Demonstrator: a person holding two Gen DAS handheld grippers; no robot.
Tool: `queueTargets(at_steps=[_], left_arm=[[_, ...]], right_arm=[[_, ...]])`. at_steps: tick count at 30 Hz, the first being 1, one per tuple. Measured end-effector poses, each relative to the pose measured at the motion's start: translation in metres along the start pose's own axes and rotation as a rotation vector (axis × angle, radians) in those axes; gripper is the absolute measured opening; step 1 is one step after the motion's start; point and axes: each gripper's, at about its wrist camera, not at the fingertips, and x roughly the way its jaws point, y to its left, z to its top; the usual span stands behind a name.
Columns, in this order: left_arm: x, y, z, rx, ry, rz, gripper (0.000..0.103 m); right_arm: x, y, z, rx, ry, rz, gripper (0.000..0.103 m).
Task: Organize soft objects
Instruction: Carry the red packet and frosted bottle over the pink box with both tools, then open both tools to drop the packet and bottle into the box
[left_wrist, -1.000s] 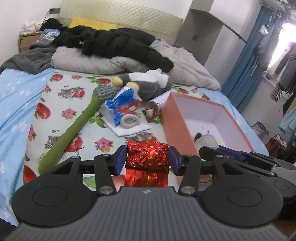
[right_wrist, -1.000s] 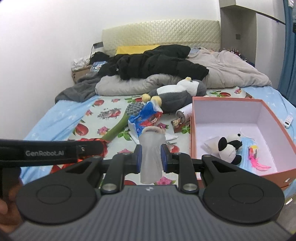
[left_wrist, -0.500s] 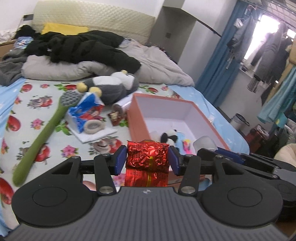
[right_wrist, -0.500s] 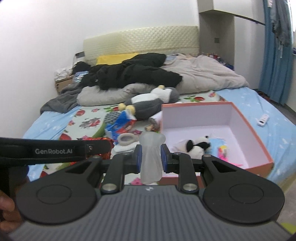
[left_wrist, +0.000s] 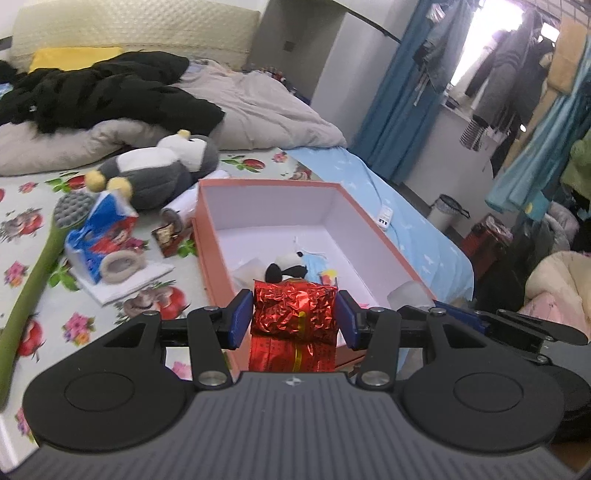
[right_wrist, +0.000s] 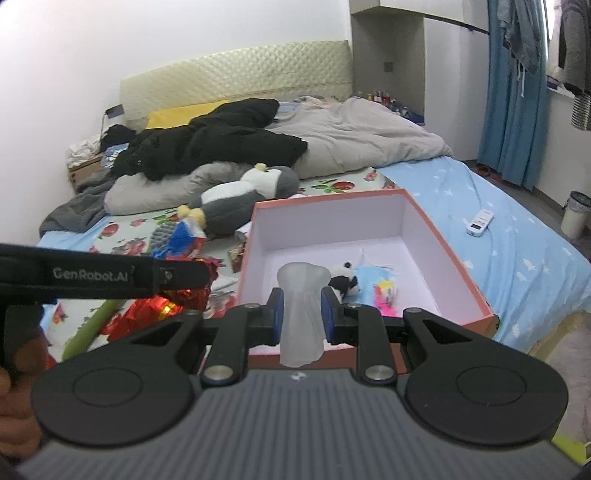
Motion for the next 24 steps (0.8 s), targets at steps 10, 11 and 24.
queueTargets(at_steps=[10,11,24], left_arm=[[0.086,-0.011,0.029,0.019,0.106,-0.018,0.055],[0.094,-0.012,0.031,0.019,0.115,-0.015,0.055],[0.194,-0.009,0.052,0.008,0.240,0.010,0.055]], right_arm=[[0.060,-0.041,0.011,0.068,0.065,-0.024,0.025],[0.068,-0.045,0.012,0.074,0.076,-0.025,0.025],[0.151,-0.090,0.013,0.110,0.194,-0.045,0.027]])
